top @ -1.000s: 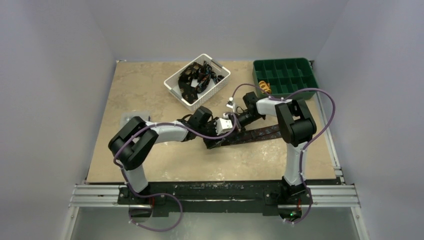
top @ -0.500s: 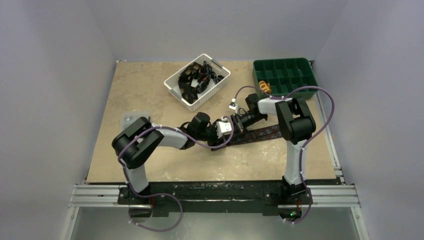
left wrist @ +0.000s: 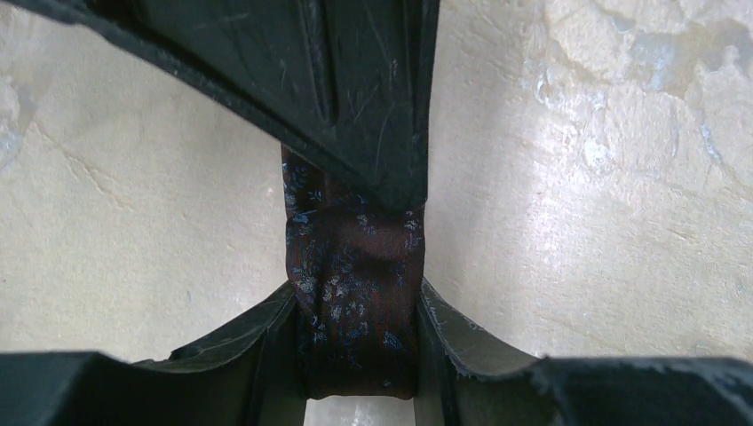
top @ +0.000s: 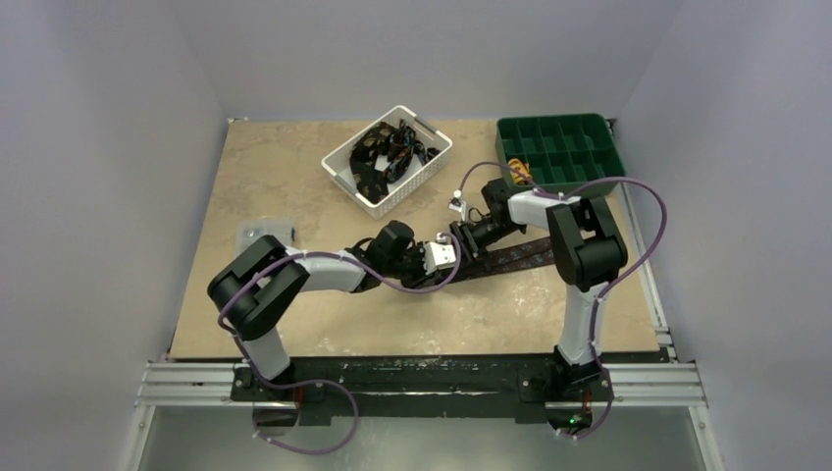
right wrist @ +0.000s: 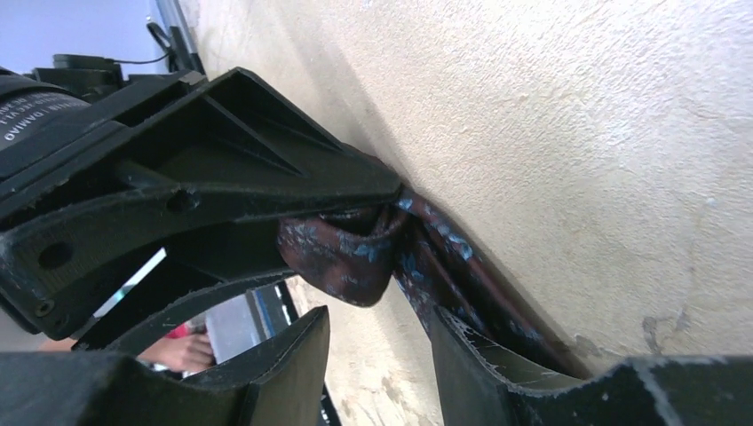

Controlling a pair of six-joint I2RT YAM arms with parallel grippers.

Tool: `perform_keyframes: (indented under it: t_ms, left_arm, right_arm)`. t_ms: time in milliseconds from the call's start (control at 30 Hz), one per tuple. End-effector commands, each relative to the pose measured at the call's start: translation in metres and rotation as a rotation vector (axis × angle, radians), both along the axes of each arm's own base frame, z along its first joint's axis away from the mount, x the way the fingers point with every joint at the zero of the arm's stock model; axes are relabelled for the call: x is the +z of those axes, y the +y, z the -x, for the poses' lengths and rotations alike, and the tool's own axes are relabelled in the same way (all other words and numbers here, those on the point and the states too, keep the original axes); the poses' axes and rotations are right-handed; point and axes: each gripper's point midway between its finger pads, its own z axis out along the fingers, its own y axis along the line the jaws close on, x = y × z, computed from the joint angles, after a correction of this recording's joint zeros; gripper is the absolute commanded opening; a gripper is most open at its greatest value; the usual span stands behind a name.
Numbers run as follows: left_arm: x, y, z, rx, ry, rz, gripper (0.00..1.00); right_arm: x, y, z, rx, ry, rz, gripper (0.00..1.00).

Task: Roll the ties
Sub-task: Roll the tie at the center of the board.

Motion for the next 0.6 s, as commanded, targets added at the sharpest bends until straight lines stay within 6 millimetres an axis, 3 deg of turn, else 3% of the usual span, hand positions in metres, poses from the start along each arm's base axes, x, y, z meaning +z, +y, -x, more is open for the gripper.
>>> perform_keyframes:
  t_ms: [0, 267, 400, 567]
  left_arm:
    - [-0.016, 0.031, 0.010, 0.040, 0.070, -0.194, 0.30]
    - [-0.019, 0.032, 0.015, 0.026, 0.105, -0.246, 0.32]
    - [-0.022, 0.034, 0.017, 0.008, 0.100, -0.256, 0.33]
    - [-0.021, 0.034, 0.022, -0.032, 0.093, -0.246, 0.33]
  right_arm:
    - [0.008, -0.002, -0.010, -0.031, -0.104, 0.006, 0.47]
    - [0.016, 0.018, -0.016, -0.059, -0.106, -0.055, 0.45]
    - [0.016, -0.004, -0.028, -0.085, -0.110, -0.033, 0.41]
    - [0.041, -0.040, -0.040, -0.107, -0.163, 0.007, 0.40]
